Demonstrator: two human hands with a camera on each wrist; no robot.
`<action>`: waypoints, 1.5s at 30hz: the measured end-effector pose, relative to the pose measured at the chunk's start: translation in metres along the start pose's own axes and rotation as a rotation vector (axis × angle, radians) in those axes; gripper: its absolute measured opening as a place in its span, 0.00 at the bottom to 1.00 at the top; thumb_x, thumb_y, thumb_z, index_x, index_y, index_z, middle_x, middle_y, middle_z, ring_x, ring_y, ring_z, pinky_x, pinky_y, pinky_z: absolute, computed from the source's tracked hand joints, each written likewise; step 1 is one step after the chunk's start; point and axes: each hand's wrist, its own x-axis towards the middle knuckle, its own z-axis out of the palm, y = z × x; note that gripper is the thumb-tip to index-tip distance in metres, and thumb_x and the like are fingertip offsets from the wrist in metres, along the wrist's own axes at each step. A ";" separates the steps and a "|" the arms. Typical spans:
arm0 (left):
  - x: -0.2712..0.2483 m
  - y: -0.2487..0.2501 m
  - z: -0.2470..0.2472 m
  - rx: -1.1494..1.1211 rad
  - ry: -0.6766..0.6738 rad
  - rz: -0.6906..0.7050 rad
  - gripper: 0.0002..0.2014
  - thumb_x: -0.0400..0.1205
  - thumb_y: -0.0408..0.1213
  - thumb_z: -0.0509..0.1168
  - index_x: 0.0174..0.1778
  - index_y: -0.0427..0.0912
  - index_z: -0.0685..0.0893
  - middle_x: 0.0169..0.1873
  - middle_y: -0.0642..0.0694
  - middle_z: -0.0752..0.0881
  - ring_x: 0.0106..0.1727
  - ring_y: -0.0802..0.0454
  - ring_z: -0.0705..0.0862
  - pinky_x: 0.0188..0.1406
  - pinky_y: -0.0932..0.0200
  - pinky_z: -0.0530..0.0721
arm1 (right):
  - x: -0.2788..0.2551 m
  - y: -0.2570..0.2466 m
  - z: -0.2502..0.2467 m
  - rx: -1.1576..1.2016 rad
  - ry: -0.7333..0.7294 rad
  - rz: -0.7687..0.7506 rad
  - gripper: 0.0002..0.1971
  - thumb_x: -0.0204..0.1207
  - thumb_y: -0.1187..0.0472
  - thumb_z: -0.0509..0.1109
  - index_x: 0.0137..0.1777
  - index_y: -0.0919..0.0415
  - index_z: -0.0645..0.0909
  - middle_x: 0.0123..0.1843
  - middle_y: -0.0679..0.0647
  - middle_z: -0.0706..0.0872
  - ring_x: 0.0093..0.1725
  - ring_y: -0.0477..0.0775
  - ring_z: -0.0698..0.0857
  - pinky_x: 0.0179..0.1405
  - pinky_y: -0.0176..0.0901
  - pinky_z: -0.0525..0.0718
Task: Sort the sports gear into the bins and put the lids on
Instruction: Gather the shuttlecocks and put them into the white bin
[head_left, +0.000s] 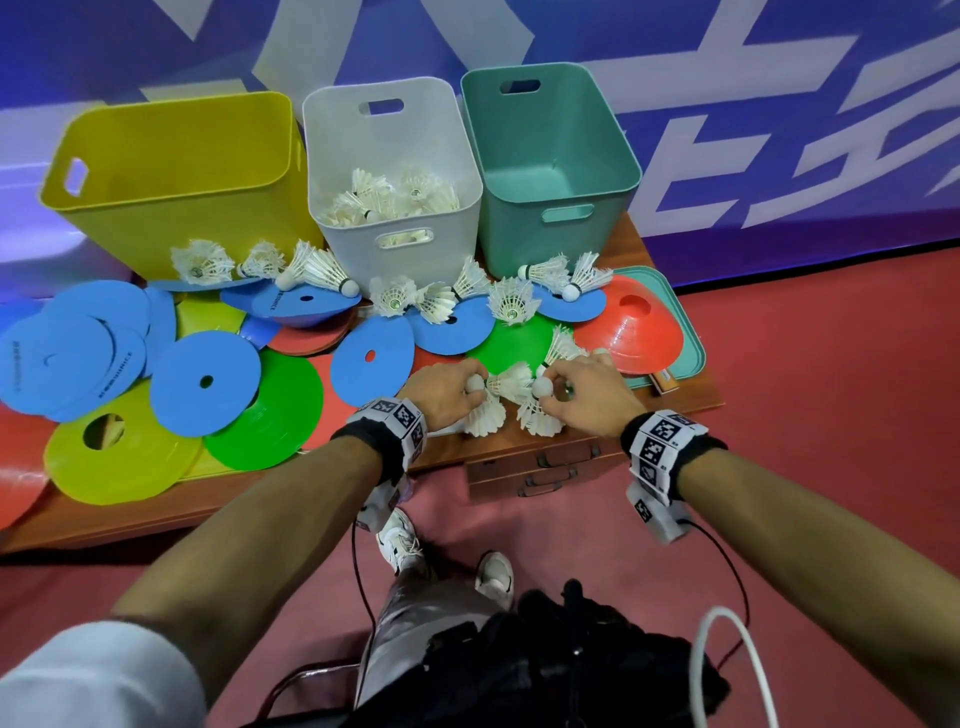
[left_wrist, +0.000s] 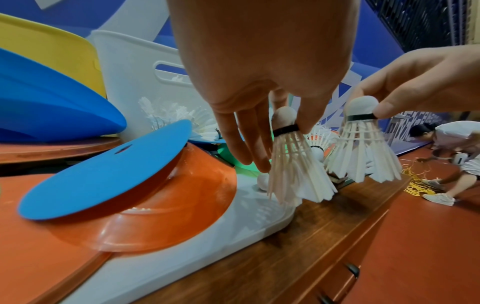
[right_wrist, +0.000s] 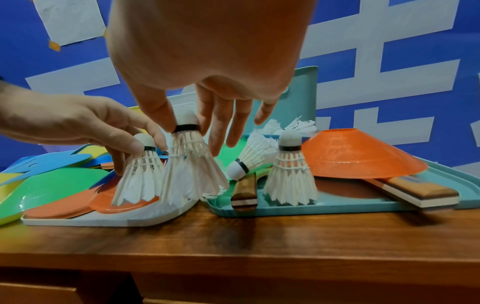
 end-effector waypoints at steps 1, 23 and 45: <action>0.001 0.001 0.001 0.005 0.000 0.002 0.18 0.85 0.50 0.61 0.70 0.50 0.76 0.54 0.42 0.87 0.56 0.41 0.84 0.52 0.51 0.80 | -0.001 0.000 0.000 0.004 -0.002 0.001 0.12 0.73 0.45 0.70 0.52 0.48 0.80 0.44 0.46 0.85 0.48 0.51 0.79 0.60 0.48 0.66; -0.009 -0.003 -0.066 -0.154 0.241 -0.053 0.13 0.84 0.45 0.62 0.64 0.48 0.78 0.44 0.47 0.85 0.47 0.42 0.84 0.48 0.50 0.80 | 0.041 -0.042 -0.054 0.123 0.142 -0.066 0.12 0.75 0.48 0.69 0.55 0.50 0.81 0.43 0.44 0.85 0.46 0.52 0.86 0.47 0.48 0.82; 0.059 -0.126 -0.232 -0.163 0.585 -0.065 0.16 0.82 0.47 0.68 0.62 0.46 0.76 0.51 0.45 0.86 0.49 0.41 0.85 0.44 0.51 0.81 | 0.237 -0.150 -0.125 0.136 0.316 -0.163 0.18 0.82 0.48 0.66 0.68 0.51 0.70 0.64 0.51 0.85 0.62 0.55 0.85 0.60 0.56 0.82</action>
